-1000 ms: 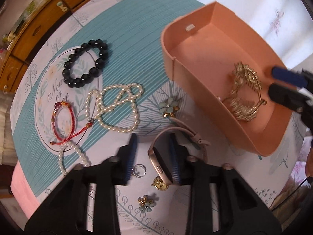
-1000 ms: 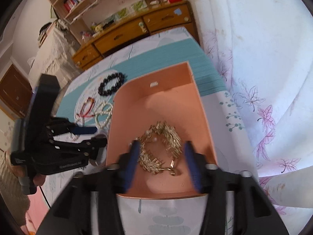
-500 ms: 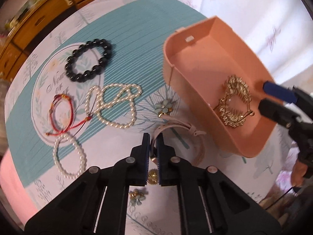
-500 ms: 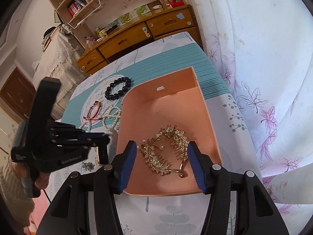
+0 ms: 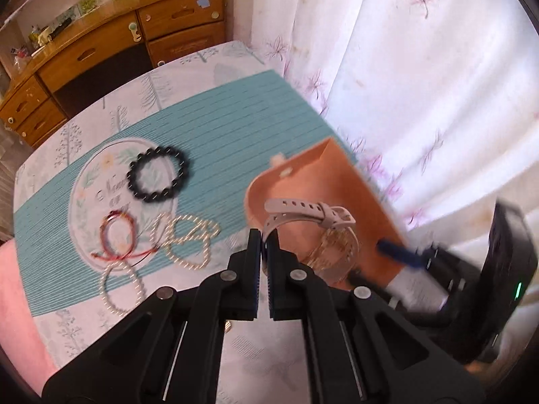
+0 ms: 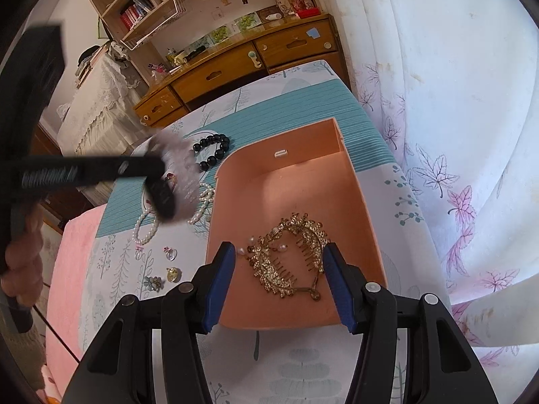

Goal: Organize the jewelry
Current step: 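Grasp the pink-strap watch with the left gripper and lift it, then lower the watch into the pink box and open the left gripper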

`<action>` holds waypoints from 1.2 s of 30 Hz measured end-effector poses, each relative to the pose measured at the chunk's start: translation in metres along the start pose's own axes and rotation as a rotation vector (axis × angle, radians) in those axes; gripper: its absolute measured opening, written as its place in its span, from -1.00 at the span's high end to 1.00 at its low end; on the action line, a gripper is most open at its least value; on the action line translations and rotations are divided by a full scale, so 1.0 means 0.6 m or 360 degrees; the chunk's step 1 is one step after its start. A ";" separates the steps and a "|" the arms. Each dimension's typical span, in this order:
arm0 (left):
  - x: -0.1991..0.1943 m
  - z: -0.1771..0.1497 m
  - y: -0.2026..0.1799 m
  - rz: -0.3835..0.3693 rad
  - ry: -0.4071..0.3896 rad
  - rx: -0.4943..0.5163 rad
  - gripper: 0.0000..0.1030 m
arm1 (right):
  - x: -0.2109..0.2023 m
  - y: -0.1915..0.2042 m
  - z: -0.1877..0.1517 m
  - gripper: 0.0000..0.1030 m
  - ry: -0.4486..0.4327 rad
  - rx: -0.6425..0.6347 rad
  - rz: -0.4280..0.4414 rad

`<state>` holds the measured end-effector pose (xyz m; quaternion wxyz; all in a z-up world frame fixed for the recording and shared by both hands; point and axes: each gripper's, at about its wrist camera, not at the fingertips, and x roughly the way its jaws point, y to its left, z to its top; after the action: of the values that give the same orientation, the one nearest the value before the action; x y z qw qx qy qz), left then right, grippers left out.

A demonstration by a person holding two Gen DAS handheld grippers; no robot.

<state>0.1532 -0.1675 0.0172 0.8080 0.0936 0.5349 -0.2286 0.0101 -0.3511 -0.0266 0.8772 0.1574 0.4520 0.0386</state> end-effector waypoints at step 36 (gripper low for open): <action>0.054 -0.031 -0.049 -0.0009 -0.0051 -0.0016 0.92 | -0.014 0.016 -0.021 -0.06 -0.0017 -0.0008 -0.0001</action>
<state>0.1344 -0.1945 -0.0169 0.8163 0.0843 0.5233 -0.2295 -0.0045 -0.3408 -0.0240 0.8799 0.1554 0.4473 0.0387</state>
